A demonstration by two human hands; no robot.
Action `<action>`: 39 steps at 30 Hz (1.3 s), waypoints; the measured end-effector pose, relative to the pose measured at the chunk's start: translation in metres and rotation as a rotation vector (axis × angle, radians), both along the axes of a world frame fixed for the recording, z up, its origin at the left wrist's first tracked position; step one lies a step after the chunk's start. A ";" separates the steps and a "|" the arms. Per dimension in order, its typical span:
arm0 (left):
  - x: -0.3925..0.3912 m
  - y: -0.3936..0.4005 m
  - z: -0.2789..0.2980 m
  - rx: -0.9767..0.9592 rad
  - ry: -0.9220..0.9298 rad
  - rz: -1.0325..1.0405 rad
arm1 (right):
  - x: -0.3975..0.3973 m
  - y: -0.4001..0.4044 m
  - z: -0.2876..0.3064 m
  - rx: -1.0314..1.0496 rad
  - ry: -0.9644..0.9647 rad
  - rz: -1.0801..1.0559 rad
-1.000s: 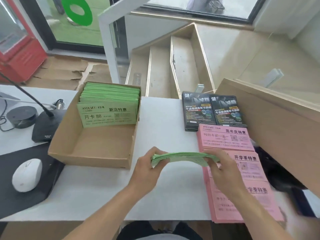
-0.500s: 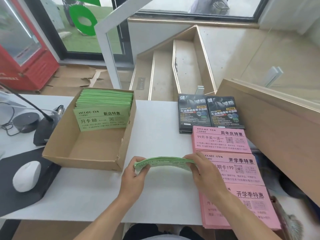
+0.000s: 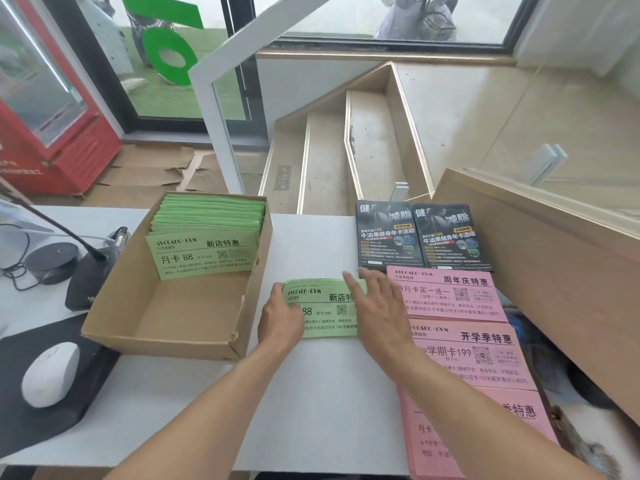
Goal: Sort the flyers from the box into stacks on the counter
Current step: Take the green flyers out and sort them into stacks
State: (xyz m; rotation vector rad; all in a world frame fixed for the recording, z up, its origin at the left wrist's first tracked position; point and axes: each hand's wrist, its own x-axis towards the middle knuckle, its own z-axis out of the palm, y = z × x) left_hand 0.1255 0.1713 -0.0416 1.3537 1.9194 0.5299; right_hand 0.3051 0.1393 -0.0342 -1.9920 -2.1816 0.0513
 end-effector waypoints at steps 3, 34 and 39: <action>0.003 0.015 -0.002 -0.086 0.061 -0.042 | -0.020 -0.015 -0.013 -0.208 -0.013 0.102; -0.005 -0.012 -0.006 0.009 -0.175 -0.117 | -0.035 -0.020 -0.018 -0.277 -0.011 -0.183; -0.013 -0.012 -0.001 -0.002 -0.182 -0.213 | -0.037 -0.015 -0.014 -0.349 -0.030 -0.205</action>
